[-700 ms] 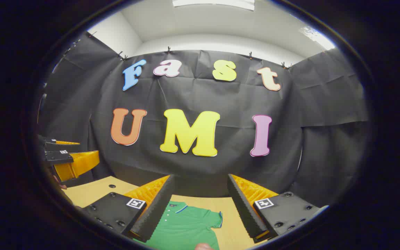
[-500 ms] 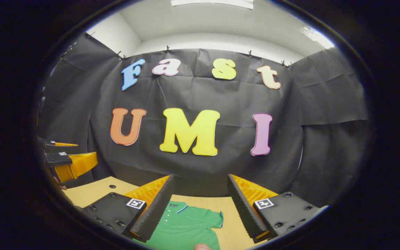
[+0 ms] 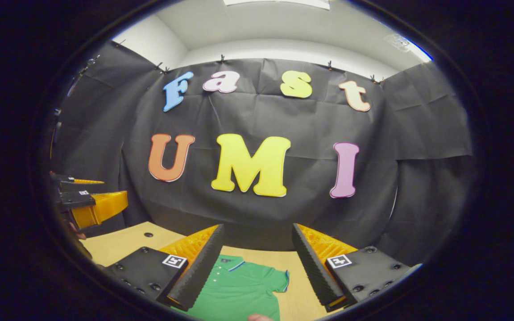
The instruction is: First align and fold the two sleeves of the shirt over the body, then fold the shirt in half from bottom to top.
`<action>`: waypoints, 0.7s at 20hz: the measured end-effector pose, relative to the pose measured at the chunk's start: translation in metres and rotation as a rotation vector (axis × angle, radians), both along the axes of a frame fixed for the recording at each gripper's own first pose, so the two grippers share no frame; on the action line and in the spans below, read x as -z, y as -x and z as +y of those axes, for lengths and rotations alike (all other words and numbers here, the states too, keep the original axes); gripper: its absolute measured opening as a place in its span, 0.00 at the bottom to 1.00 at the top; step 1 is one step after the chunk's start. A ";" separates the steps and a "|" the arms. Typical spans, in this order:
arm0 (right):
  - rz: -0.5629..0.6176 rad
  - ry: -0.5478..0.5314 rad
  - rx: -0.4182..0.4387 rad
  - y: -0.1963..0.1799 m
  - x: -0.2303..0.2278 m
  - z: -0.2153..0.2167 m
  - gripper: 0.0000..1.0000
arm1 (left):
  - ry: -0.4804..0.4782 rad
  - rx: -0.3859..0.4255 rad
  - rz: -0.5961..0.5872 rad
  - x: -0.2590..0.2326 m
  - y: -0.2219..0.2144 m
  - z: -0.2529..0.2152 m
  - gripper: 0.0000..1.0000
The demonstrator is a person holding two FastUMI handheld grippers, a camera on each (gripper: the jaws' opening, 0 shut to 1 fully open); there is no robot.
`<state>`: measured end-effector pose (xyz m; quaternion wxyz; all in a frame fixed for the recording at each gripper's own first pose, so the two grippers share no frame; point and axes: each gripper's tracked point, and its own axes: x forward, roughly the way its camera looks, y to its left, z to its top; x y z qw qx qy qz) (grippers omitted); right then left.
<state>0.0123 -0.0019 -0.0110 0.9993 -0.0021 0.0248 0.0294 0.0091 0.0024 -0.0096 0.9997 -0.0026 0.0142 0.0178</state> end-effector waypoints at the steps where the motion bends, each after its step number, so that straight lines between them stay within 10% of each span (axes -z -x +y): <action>1: 0.001 -0.006 0.002 -0.002 -0.001 -0.001 0.98 | -0.004 -0.001 0.001 0.000 -0.001 -0.001 0.97; 14: 0.155 -0.002 0.010 -0.008 0.053 -0.039 0.98 | 0.016 0.023 0.047 0.029 -0.001 -0.026 0.97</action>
